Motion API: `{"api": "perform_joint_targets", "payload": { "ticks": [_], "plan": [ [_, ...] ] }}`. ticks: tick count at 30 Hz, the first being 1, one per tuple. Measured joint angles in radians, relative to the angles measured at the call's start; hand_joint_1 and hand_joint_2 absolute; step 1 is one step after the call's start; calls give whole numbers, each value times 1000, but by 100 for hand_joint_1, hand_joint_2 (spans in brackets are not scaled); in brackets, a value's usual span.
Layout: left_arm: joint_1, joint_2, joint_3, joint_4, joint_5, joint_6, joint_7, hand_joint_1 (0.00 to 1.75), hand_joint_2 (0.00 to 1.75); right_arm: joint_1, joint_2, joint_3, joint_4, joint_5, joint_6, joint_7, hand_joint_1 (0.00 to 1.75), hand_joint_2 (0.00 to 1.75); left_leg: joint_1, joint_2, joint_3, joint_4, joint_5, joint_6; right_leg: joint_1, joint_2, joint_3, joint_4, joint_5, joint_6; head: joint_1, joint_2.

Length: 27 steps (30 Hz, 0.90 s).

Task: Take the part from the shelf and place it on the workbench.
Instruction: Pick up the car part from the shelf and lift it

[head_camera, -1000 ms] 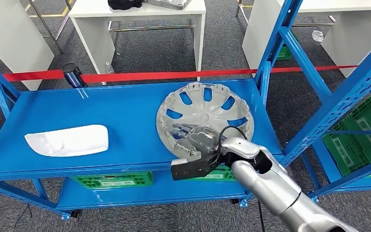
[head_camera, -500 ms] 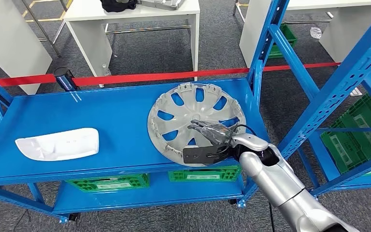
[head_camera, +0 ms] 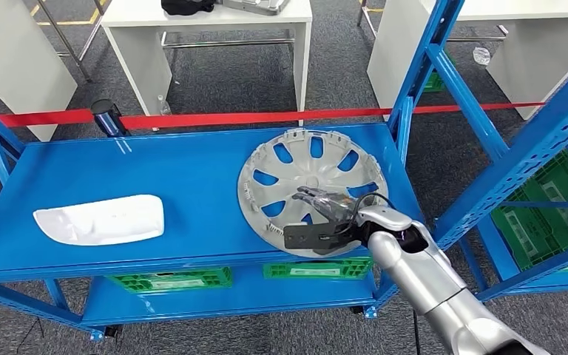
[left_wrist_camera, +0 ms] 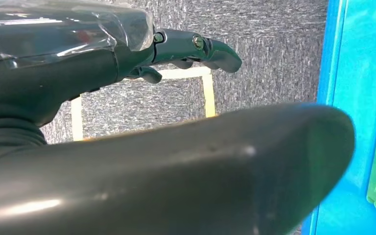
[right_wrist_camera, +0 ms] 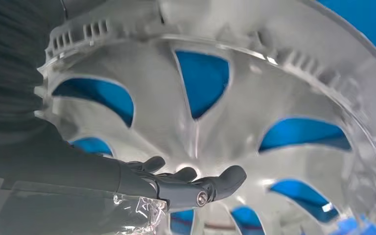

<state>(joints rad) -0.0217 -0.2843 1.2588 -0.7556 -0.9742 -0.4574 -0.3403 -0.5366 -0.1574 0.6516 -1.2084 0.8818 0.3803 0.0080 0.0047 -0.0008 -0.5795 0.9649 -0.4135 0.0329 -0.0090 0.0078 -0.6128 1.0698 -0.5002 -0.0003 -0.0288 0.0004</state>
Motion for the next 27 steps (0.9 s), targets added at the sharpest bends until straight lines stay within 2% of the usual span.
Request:
{"api": "perform_joint_targets", "payload": {
  "ticks": [2, 3, 4, 6, 7, 8, 9, 10, 12, 13, 14, 15, 17, 18, 19, 21, 23, 24, 25, 27],
  "plan": [
    [-1, 0, -3, 3, 0, 0, 0, 0, 0, 4, -1, 0, 10, 0, 0, 0, 0, 175, -1, -1, -1, 1, 0, 1, -1, 0, -67, 132, -45, -1, 0, 0],
    [-1, 0, -5, 6, 0, 0, 0, 0, 0, 6, -2, 0, 16, 0, 0, 0, 0, 175, -1, -2, -1, 3, -2, 0, -3, -1, -69, 130, -37, 8, 0, 0],
    [-2, 1, -7, 8, 0, 0, 0, 0, 0, 8, -2, 0, 24, 0, 0, 0, 0, 175, -4, -4, -2, 9, -6, -6, -4, -2, -59, 105, -20, 10, 0, 0],
    [-2, 2, -9, 12, 0, 0, 0, 0, 0, 7, -3, -1, 33, 1, 0, -1, 0, 175, -6, -6, -5, 20, -14, -20, -5, -4, 14, -49, 46, 9, 1, 0],
    [-2, 2, -9, 12, 0, 0, 0, 0, 0, 6, -3, -1, 34, 1, 0, -1, 0, 175, -6, -6, -9, 27, -20, -28, -6, -4, 24, -68, 53, -2, 1, 0],
    [-2, 3, -9, 12, 0, 0, 0, 0, 0, 5, -3, -1, 35, 1, 0, -1, 0, 175, -4, -6, -16, 43, -31, -33, -8, -4, 26, -69, 53, -8, 1, 0],
    [-2, 3, -9, 13, 0, 1, 0, 0, 0, 5, -2, -1, 35, 1, 0, -1, 0, 175, -2, -5, -33, 79, -53, -39, -11, -3, 28, -70, 54, -12, -1, 0],
    [-3, 3, -9, 13, 0, 1, 0, 0, 0, 5, -2, -1, 36, 1, 0, -1, 0, 175, 0, -5, -61, 138, -85, -45, -12, -3, 28, -70, 54, -14, -2, 0],
    [-3, 3, -9, 14, 0, 1, 0, 0, 0, 6, 0, 0, 37, 1, 0, -2, 0, 175, 4, -4, -130, 284, -146, -53, -10, -3, 28, -69, 53, -17, -3, 0],
    [-3, 3, -9, 15, 0, 1, 0, 0, 0, 7, 0, 0, 38, 1, 0, -2, 0, 175, 5, -4, -154, 330, -157, -54, -9, -3, 28, -69, 53, -17, -3, 0],
    [-2, 3, -9, 15, 0, 1, 0, 0, 0, 8, 0, 0, 39, 1, 0, -2, 0, 175, 5, -4, -157, 333, -147, -53, -9, -3, 29, -69, 52, -17, -3, 0],
    [-2, 3, -9, 16, 0, 1, 0, 0, 0, 8, 0, 1, 40, 1, 0, -2, 0, 175, 6, -4, -140, 294, -119, -50, -8, -2, 30, -69, 52, -17, -3, 0],
    [-2, 5, -9, 16, 0, 1, 0, 0, 0, 6, 2, 0, 40, 1, 0, -2, 0, 175, 3, -4, -65, 141, -51, -39, -6, 0, 34, -70, 52, -17, -3, 0],
    [-3, 5, -9, 16, 0, 1, 0, 0, 0, 4, 2, 0, 40, 1, 0, -2, 0, 175, 0, -4, -32, 79, -31, -32, -3, 1, 34, -70, 51, -15, -3, 0],
    [-4, 6, -10, 17, 0, 1, 0, 0, 0, 2, 3, 0, 40, 1, 0, -2, 0, 175, -3, -3, -12, 42, -23, -27, -2, 1, 33, -70, 51, -14, -3, 0],
    [-5, 7, -10, 17, 1, 1, 0, 0, 0, 2, 4, 0, 41, 1, 0, -2, 0, 175, -7, -2, -5, 27, -23, -21, 0, 1, 30, -73, 53, -7, -3, 0],
    [-5, 8, -10, 17, 1, 1, 0, 0, 0, 1, 4, -1, 40, 1, 0, -2, 86, 175, -2, -1, 1, 13, -14, -12, 1, 0, 24, -65, 48, 1, -2, 0],
    [-6, 8, -10, 17, 1, 1, 0, 0, 0, 0, 3, -2, 41, 1, 1, -2, 130, 175, 1, -1, 5, 5, -9, -7, 1, -1, 11, -39, 34, 2, -1, 0],
    [-7, 8, -10, 17, 1, 3, 0, 0, 0, -1, 2, -2, 41, 5, 9, -2, 173, 175, 3, 0, 9, -2, -6, -3, 1, -1, -13, 10, 11, 0, 0, 0],
    [-9, 7, -11, 17, 1, 9, -1, 0, 0, 5, -2, 9, 45, 28, 43, -7, 173, 175, 1, 0, 8, -3, -5, -1, 0, -1, -80, 150, -43, -2, 2, 0]
  ]
}}
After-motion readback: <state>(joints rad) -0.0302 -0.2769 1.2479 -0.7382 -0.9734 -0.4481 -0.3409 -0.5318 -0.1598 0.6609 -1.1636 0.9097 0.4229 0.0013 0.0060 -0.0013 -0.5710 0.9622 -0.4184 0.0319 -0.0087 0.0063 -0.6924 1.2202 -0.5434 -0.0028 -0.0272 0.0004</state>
